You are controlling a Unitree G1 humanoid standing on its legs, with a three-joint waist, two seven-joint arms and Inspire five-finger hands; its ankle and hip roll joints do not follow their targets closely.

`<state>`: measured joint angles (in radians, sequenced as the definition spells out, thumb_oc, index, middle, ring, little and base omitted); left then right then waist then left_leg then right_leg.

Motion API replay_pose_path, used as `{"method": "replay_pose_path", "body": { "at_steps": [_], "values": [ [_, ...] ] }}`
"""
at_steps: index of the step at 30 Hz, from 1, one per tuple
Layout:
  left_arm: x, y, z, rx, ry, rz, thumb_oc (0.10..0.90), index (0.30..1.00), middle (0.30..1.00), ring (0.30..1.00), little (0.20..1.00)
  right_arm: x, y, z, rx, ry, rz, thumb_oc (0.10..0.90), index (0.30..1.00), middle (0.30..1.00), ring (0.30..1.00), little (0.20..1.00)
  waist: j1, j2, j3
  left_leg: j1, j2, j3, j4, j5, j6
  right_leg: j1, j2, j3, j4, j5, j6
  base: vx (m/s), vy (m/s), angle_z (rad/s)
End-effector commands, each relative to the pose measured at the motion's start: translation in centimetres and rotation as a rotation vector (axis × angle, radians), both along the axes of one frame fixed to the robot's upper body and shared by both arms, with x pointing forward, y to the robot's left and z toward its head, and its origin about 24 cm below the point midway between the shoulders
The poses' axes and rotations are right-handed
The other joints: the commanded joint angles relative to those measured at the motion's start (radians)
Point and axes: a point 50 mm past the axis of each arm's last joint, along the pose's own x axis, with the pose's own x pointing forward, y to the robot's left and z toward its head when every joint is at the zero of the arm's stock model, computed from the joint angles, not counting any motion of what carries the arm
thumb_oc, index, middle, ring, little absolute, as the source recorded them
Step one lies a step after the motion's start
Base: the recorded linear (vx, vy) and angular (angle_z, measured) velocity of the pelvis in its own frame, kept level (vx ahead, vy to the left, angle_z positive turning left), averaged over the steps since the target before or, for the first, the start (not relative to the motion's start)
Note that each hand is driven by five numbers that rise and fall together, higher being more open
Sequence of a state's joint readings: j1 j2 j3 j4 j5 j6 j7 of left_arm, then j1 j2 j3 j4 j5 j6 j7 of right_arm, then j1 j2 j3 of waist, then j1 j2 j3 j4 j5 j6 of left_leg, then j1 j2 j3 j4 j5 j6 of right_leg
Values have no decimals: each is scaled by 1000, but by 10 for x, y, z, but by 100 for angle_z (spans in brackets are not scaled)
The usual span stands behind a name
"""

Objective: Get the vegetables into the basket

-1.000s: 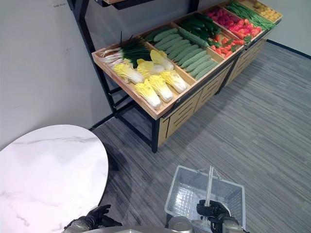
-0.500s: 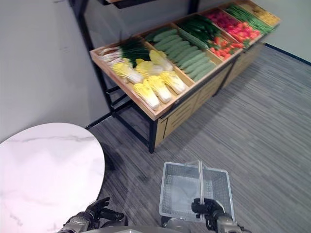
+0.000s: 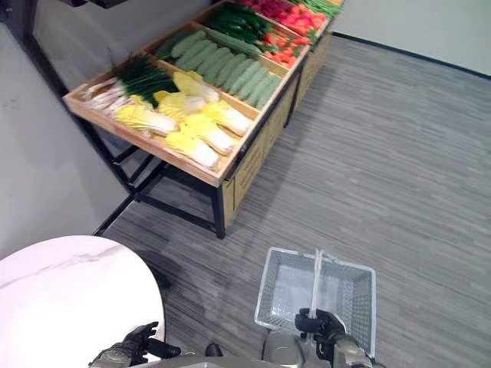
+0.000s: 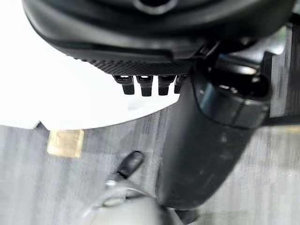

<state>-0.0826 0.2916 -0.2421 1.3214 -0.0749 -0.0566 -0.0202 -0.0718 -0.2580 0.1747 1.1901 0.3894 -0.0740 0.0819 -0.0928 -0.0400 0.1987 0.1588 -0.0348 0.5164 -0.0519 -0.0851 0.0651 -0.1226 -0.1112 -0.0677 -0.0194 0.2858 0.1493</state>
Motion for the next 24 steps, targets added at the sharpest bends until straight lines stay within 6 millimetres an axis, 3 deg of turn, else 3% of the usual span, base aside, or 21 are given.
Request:
{"method": "replay_pose_path", "body": {
  "at_steps": [1,3,4,6,10,18,20,22,23,24],
  "values": [
    [2,-1,0,21,-5,-60,900,1000,1000,1000,1000,9,-7,6,-24,-32,37,400,300,300,300,300,53,55,16,-7,7,44,9,-56,-8,-18,-84,-233,141,-132,72,-44,19,-87],
    [2,-3,0,16,-2,-76,900,1000,1000,1000,1000,9,-7,6,-28,-34,53,400,300,300,300,300,43,62,11,-1,16,72,-1,-50,-7,-17,-83,-257,256,-207,43,31,-22,-132],
    [2,-3,0,16,-2,-76,900,1000,1000,1000,1000,9,-7,6,-28,-34,53,400,300,300,300,300,44,61,10,-1,14,73,-2,-50,-7,-21,-85,-255,264,-212,43,65,-69,-110],
    [1,-3,0,15,9,-80,900,1000,1000,1000,1000,8,-6,5,-28,-27,64,400,300,300,300,300,54,56,-9,4,16,112,-11,-50,-20,45,-70,-301,213,-233,39,94,-116,-54],
    [-1,-7,-2,1,12,-78,900,1000,1000,1000,1000,8,-7,6,-27,-34,59,400,300,300,300,300,53,60,-25,7,23,141,-16,-32,-42,84,-34,-286,89,-230,32,66,-126,-40],
    [5,-14,-2,-9,0,-93,900,1000,1000,1000,1000,7,-9,6,-30,-35,67,400,300,300,300,300,36,69,-26,13,46,133,-13,-13,-76,104,-2,-291,54,-270,2,82,-178,-6],
    [7,-14,-1,-9,-9,-82,900,1000,1000,1000,1000,7,-9,6,-38,-28,83,400,300,300,300,300,37,55,-20,-9,85,125,75,-22,-105,118,16,-281,54,-301,-23,127,-319,9],
    [11,-14,0,-9,-23,-70,900,1000,1000,1000,1000,8,-9,6,-41,-24,100,400,300,300,300,300,50,33,-7,-59,143,107,244,-2,-144,144,32,-268,44,-322,-52,90,-270,10],
    [11,-13,0,-9,-24,-70,900,1000,1000,1000,1000,8,-8,6,-40,-24,101,400,300,300,300,300,50,33,-7,-63,150,106,257,-5,-148,145,36,-269,43,-323,-55,75,-239,1],
    [14,-13,1,-13,-33,-53,900,1000,1000,1000,1000,6,-9,6,-50,-12,120,400,300,300,300,300,69,23,10,-96,176,60,352,23,-169,160,48,-259,40,-330,-71,35,-143,-14]
  ]
}}
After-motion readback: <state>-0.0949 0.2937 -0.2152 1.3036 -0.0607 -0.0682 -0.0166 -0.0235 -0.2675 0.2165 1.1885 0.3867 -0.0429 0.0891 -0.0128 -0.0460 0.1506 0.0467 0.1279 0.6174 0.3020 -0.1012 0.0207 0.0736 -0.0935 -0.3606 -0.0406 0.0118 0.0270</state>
